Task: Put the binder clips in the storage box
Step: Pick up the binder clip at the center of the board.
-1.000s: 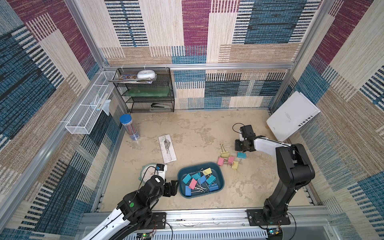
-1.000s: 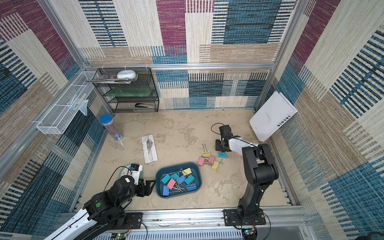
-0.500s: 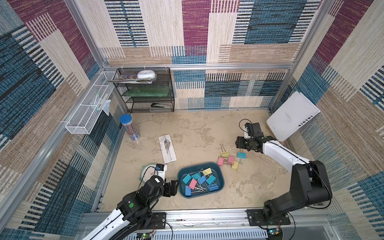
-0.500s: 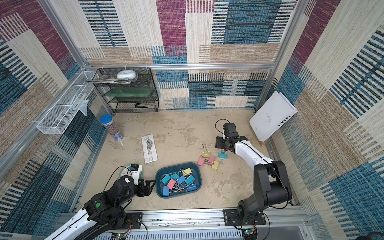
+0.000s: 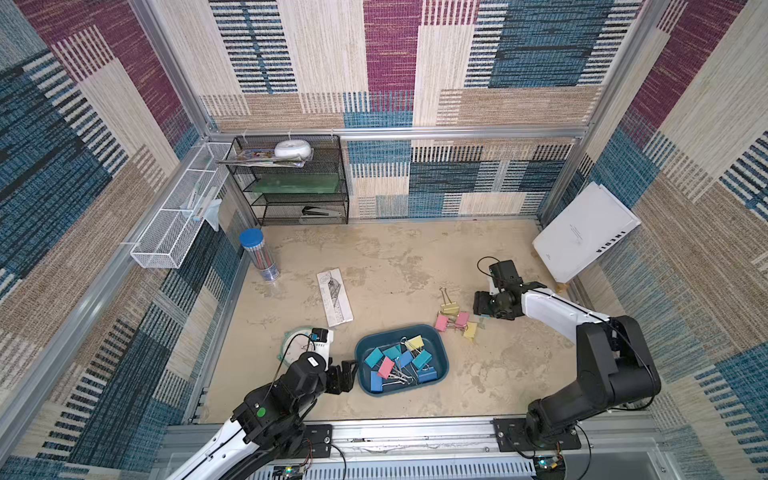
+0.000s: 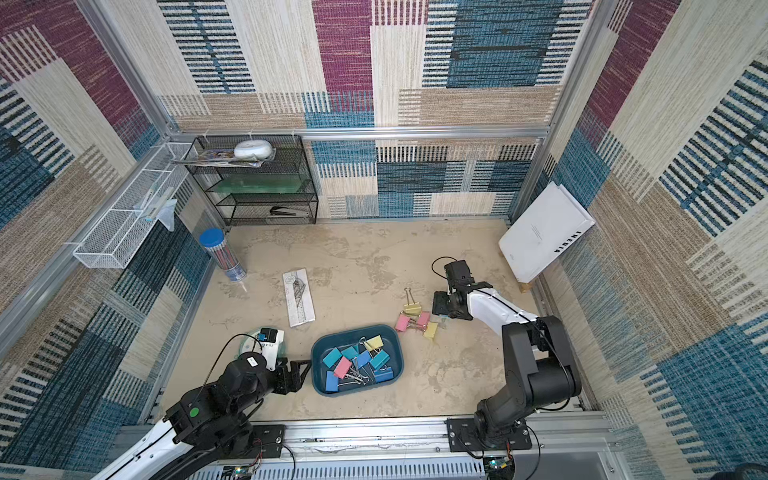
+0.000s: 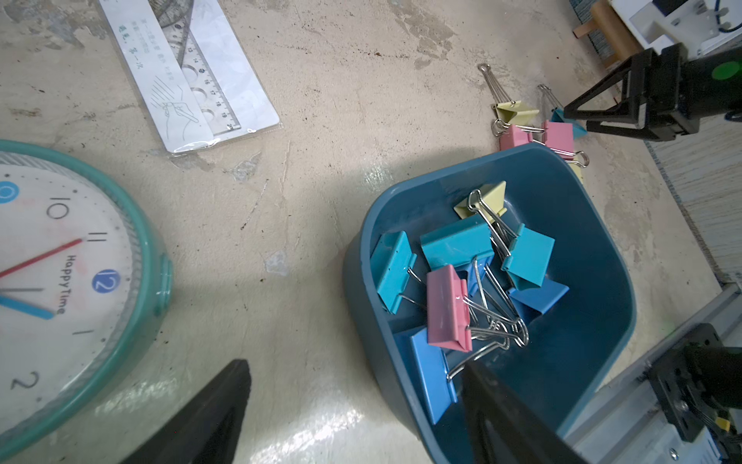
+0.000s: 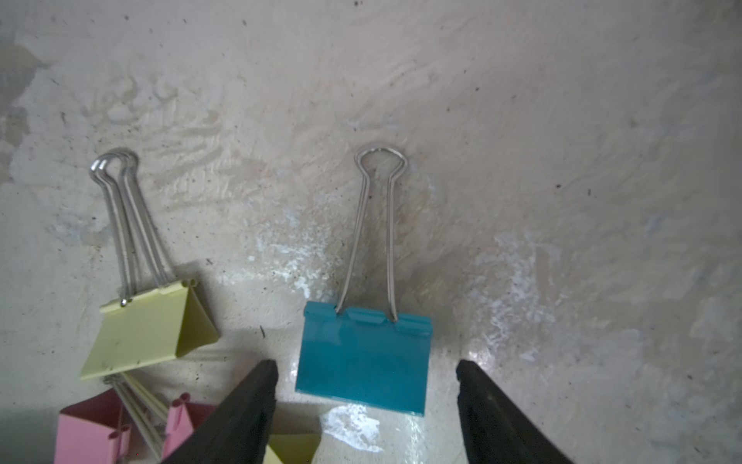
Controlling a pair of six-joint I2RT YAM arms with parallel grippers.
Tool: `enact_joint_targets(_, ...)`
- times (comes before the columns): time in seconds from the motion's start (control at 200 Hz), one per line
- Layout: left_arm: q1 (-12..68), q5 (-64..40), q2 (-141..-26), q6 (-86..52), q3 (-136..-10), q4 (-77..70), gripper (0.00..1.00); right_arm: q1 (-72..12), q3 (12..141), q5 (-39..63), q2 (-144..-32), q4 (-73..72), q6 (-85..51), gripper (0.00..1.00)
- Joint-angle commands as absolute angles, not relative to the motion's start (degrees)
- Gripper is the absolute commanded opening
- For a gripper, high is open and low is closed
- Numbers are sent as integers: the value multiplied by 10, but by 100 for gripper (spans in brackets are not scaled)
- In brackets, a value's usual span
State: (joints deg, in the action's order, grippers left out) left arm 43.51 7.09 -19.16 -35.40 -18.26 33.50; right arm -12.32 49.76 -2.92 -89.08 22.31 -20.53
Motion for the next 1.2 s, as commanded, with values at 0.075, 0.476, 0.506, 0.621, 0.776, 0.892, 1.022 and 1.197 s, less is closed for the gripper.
enact_joint_targets(0.075, 435, 68, -190, -347, -182, 330, 86, -123, 492, -30, -903, 207, -213, 76)
enact_joint_targets(0.476, 435, 67, -192, -347, -181, 330, 87, -123, 491, -35, -944, 190, -214, 70)
enact_joint_targets(0.506, 435, 68, -192, -347, -181, 330, 87, -123, 488, -38, -945, 185, -215, 66)
enact_joint_targets(0.621, 435, 68, -192, -347, -181, 330, 87, -123, 486, -51, -945, 185, -218, 52)
enact_joint_targets(0.776, 435, 67, -193, -346, -181, 329, 87, -124, 485, -61, -916, 197, -216, 46)
enact_joint_targets(0.892, 435, 67, -193, -346, -180, 329, 87, -138, 501, -65, -872, 213, -202, 46)
enact_joint_targets(1.022, 435, 68, -194, -347, -181, 329, 87, -179, 544, -27, -831, 243, -158, 46)
enact_joint_targets(1.197, 435, 68, -197, -347, -181, 328, 87, -289, 579, 13, -799, 267, -111, 46)
